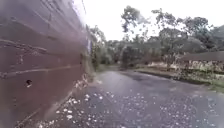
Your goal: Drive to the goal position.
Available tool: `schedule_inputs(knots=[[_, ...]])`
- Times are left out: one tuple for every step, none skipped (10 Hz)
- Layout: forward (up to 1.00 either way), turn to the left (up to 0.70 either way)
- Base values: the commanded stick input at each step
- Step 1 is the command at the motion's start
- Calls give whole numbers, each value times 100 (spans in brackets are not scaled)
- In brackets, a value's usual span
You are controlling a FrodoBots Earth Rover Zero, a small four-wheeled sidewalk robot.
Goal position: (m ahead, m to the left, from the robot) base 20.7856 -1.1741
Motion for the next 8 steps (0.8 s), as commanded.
schedule_inputs(knots=[[45, 2], [45, 2], [60, 1], [60, 1], [45, 2], [45, 2], [45, 2], [45, 2]])
